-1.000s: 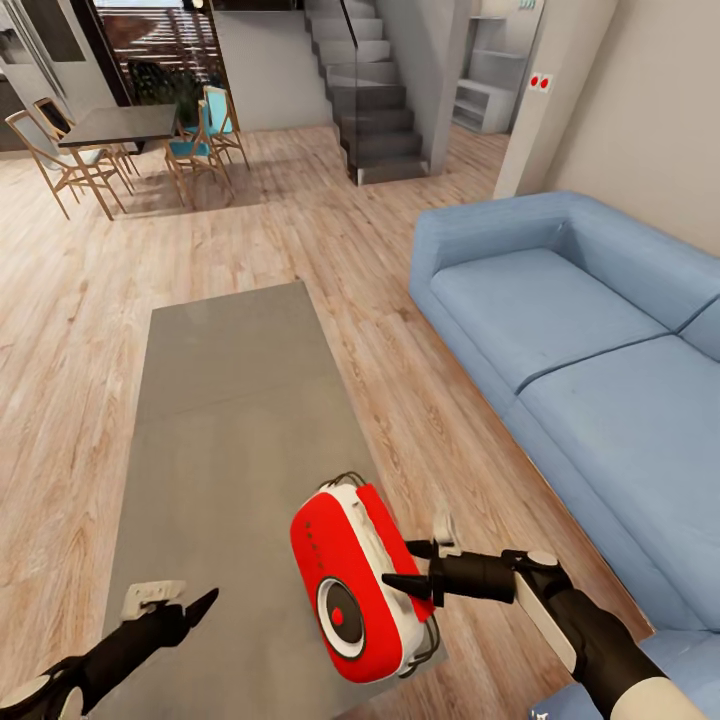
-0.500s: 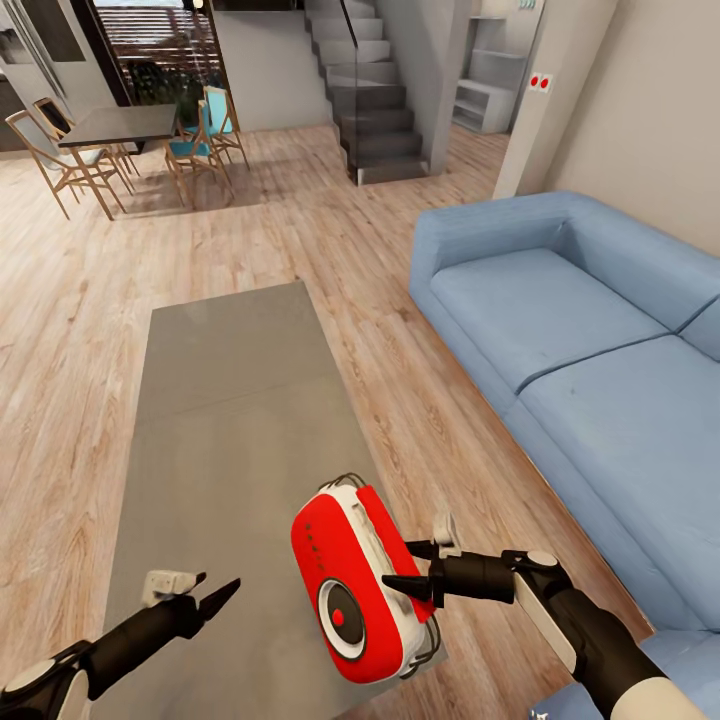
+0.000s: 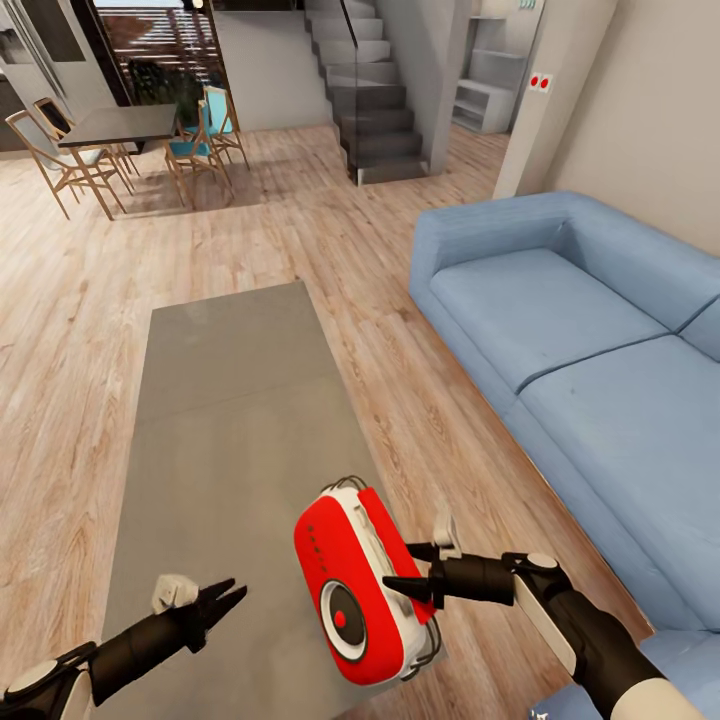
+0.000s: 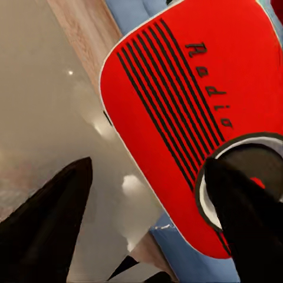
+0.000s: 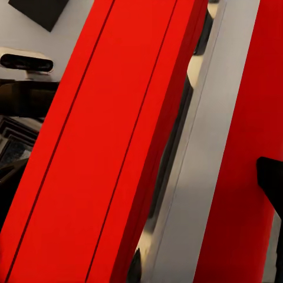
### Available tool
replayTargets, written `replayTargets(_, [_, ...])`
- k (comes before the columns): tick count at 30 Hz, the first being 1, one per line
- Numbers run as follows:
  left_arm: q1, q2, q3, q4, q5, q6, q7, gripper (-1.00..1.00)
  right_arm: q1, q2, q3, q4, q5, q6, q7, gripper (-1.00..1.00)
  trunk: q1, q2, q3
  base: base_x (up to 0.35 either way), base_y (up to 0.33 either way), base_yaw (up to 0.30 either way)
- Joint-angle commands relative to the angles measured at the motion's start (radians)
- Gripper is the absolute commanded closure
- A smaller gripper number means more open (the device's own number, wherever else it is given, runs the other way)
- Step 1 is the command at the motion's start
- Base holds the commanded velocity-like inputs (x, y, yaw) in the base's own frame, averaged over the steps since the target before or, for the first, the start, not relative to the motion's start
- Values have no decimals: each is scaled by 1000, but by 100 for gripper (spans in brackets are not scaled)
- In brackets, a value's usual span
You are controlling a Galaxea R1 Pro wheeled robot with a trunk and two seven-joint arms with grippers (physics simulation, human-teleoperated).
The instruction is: Turn on the radio receiver that's on the table in the living room.
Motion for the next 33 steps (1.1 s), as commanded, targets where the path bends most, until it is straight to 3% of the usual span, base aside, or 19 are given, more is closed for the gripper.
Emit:
replayTargets(1, [0,-1,-17,0,0,0,-17,100,0,0,0,7,-3,0,0,100,0,0,0,0,0,0])
replayTargets(7, [0,-4,-174,-1,1,2,-49,100,-1,0,0,25,15,0,-1,100,0,0,0,0,0,0])
replayTargets(15, [0,-6,-292,-2,1,2,-50,100,-1,0,-1,38,41,-1,-1,100,0,0,0,0,0,0])
replayTargets(21, [0,-36,-325,2,0,-1,-49,100,-1,14,-1,38,48,-1,-1,100,0,0,0,0,0,0])
replayTargets(31, [2,-46,-372,49,-1,-8,-41,100,-1,21,-1,23,50,1,2,100,0,0,0,0,0,0])
replayTargets(33, [2,-60,-373,62,-1,-10,-41,100,-1,21,-1,22,49,2,3,100,0,0,0,0,0,0])
